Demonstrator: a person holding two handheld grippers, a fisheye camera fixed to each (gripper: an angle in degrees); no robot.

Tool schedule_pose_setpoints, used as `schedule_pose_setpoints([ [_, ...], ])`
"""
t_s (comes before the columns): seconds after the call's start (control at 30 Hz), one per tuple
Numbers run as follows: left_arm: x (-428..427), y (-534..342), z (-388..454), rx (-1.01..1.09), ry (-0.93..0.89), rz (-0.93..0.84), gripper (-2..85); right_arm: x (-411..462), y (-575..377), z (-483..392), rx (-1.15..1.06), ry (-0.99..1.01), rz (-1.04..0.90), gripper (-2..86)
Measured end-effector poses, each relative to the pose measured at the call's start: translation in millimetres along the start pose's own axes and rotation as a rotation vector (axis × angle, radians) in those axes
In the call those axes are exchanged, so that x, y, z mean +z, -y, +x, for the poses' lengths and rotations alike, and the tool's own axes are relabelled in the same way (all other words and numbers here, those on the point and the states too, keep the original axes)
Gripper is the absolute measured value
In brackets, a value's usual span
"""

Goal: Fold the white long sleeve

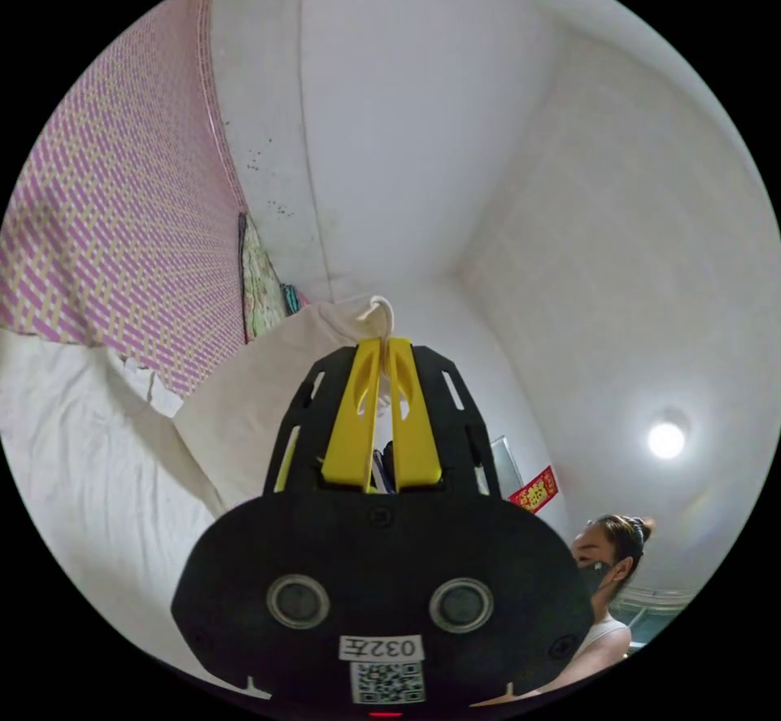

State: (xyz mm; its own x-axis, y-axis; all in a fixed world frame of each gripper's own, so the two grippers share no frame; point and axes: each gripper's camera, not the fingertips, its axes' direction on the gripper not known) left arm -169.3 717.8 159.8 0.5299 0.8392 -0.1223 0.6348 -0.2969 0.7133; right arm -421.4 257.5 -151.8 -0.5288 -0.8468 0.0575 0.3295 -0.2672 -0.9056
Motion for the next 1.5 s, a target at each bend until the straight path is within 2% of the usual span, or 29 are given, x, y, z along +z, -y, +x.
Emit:
schedule_pose_setpoints([
  [0.07,-34.3,13.9,3.7,0.019,0.040,0.037,-1.5,-3.5,15.8,-47.7,-0.168,0.036,-0.002,-1.0],
  [0.17,-82.8,26.3,-15.1,-0.017,0.136,0.091,-1.5,20.3,28.8,-89.6,-0.267,0.136,-0.061,-1.0],
  [0.37,-134.4,24.0,-79.4,-0.174,0.365,0.091,-1.4,109.5,47.8,-126.5,-0.255,0.249,-0.269,-1.0],
  [0.43,-133.9,22.5,-86.2,-0.175,0.370,0.084,-1.4,123.2,52.3,-128.3,-0.236,0.267,-0.302,-1.0],
  [0.57,-121.1,28.8,-82.3,-0.146,0.253,0.067,-1.4,130.3,58.5,-130.4,-0.235,0.265,-0.326,-1.0],
  [0.77,-113.7,13.9,-17.6,0.055,-0.006,0.004,-1.2,122.9,60.2,-119.1,-0.220,0.266,-0.318,-1.0],
  [0.83,-127.2,7.1,-12.2,0.089,0.052,-0.015,-1.3,127.7,57.9,-114.7,-0.211,0.278,-0.317,-1.0],
  [0.9,-145.7,3.1,-24.8,0.073,0.198,-0.012,-1.3,140.5,54.2,-111.2,-0.201,0.295,-0.332,-0.9],
  [0.97,-172.6,-1.1,-65.4,-0.049,0.326,0.015,-1.3,162.8,49.2,-109.8,-0.203,0.316,-0.368,-0.7],
  [1.13,-197.5,-4.9,-112.2,-0.148,0.461,0.033,-1.4,195.7,42.6,-101.7,-0.202,0.355,-0.425,2.6],
  [1.17,-193.3,-5.0,-115.5,-0.141,0.454,0.007,-1.4,202.1,40.4,-96.9,-0.195,0.397,-0.455,5.7],
  [1.23,-184.8,-5.3,-115.1,-0.101,0.430,-0.025,-1.5,206.1,36.7,-84.9,-0.173,0.472,-0.501,6.5],
  [1.3,-175.6,-5.5,-114.4,-0.066,0.424,-0.062,-1.5,196.7,31.7,-63.5,-0.104,0.507,-0.456,6.5],
  [1.37,-160.5,-6.3,-114.6,-0.021,0.448,-0.126,-1.5,183.8,20.7,-30.3,0.019,0.511,-0.360,5.4],
  [1.5,-138.8,-12.8,-114.9,0.041,0.442,-0.169,-1.5,200.5,-7.5,-0.9,0.130,0.472,-0.340,1.1],
])
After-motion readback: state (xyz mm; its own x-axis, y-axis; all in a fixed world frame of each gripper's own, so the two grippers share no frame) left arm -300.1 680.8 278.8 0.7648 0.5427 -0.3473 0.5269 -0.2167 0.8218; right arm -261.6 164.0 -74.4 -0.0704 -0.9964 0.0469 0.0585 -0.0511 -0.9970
